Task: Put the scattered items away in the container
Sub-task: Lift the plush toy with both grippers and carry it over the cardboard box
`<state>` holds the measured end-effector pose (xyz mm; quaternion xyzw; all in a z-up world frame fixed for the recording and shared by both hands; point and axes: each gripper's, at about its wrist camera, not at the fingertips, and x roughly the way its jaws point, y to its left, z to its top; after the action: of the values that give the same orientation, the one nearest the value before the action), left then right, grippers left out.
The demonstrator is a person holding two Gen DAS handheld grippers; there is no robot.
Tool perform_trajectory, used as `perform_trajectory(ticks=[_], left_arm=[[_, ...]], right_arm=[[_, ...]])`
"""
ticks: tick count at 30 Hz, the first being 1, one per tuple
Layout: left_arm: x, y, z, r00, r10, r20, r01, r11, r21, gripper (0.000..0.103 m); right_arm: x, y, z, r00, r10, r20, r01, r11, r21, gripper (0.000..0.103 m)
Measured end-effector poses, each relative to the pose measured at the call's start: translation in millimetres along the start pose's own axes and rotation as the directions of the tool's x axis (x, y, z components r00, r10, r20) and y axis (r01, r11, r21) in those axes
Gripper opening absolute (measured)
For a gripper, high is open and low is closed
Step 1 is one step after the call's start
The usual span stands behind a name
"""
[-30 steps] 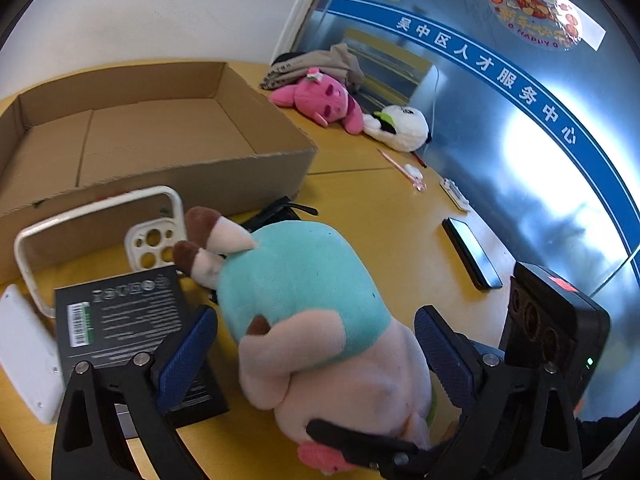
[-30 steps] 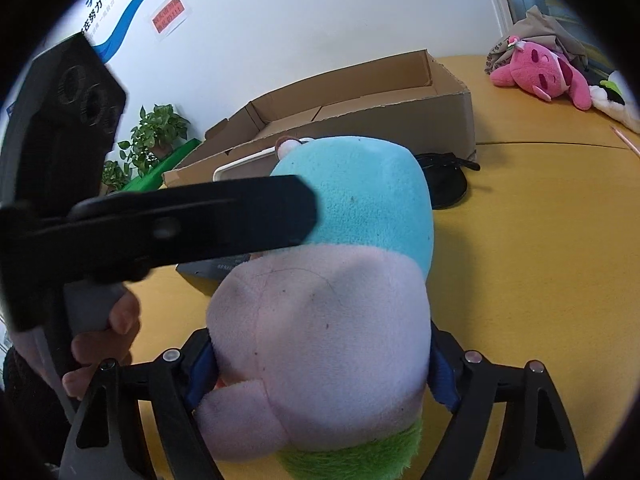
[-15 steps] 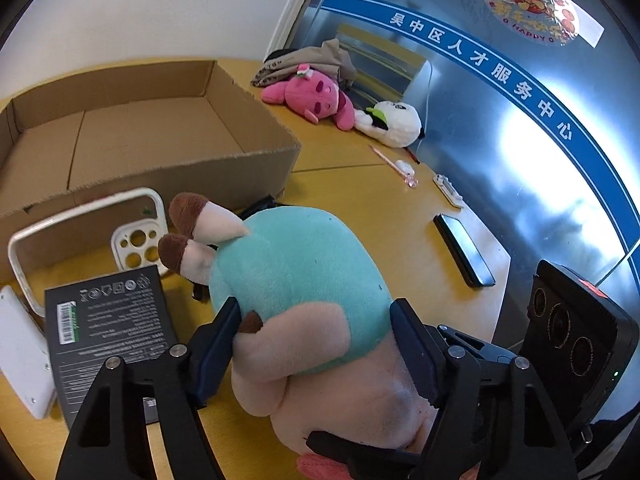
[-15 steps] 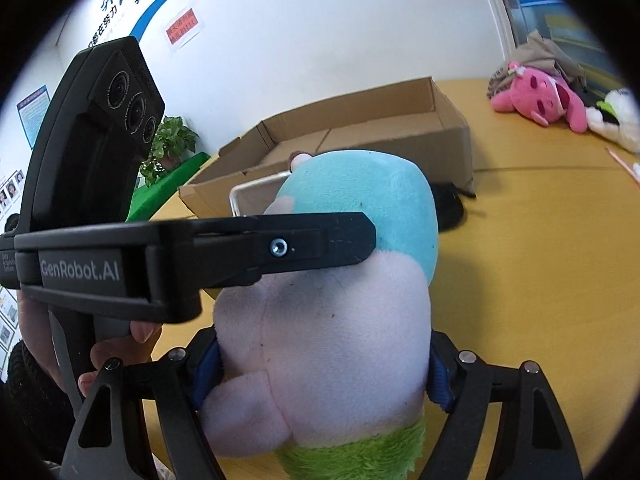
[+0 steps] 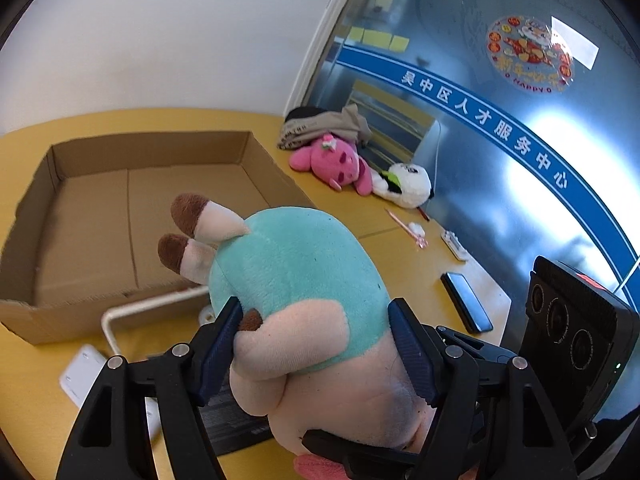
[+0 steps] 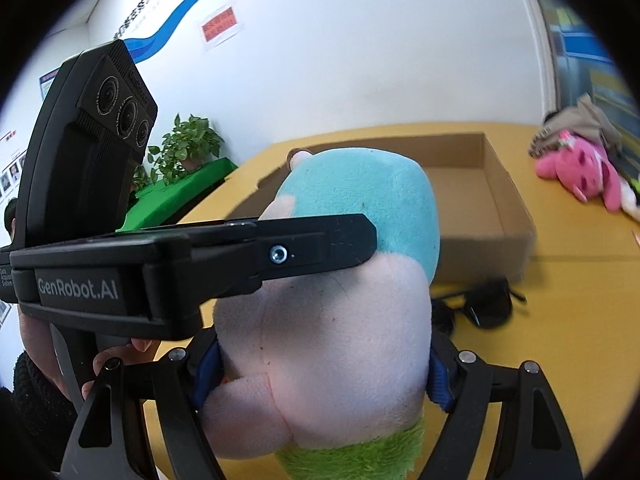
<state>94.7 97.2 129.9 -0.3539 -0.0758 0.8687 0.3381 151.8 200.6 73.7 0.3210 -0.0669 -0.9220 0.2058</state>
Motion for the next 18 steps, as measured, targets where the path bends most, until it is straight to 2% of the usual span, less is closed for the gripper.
perform_trajectory(ticks=[8, 18], left_arm=[[-31.9, 37.6, 47.2, 0.997, 0.047, 0.069, -0.049, 0.999, 0.022, 0.076], [-50.8, 85.3, 127.9, 0.988, 0.104, 0.115, -0.110, 0.993, 0.052, 0.076]], right_arm=[[24.3, 24.5, 56.8, 0.998, 0.054, 0.035, -0.052, 0.997, -0.049, 0.079], [65.0, 38.9, 140.3, 0.992, 0.101, 0.074, -0.095, 0.993, -0.077, 0.079]])
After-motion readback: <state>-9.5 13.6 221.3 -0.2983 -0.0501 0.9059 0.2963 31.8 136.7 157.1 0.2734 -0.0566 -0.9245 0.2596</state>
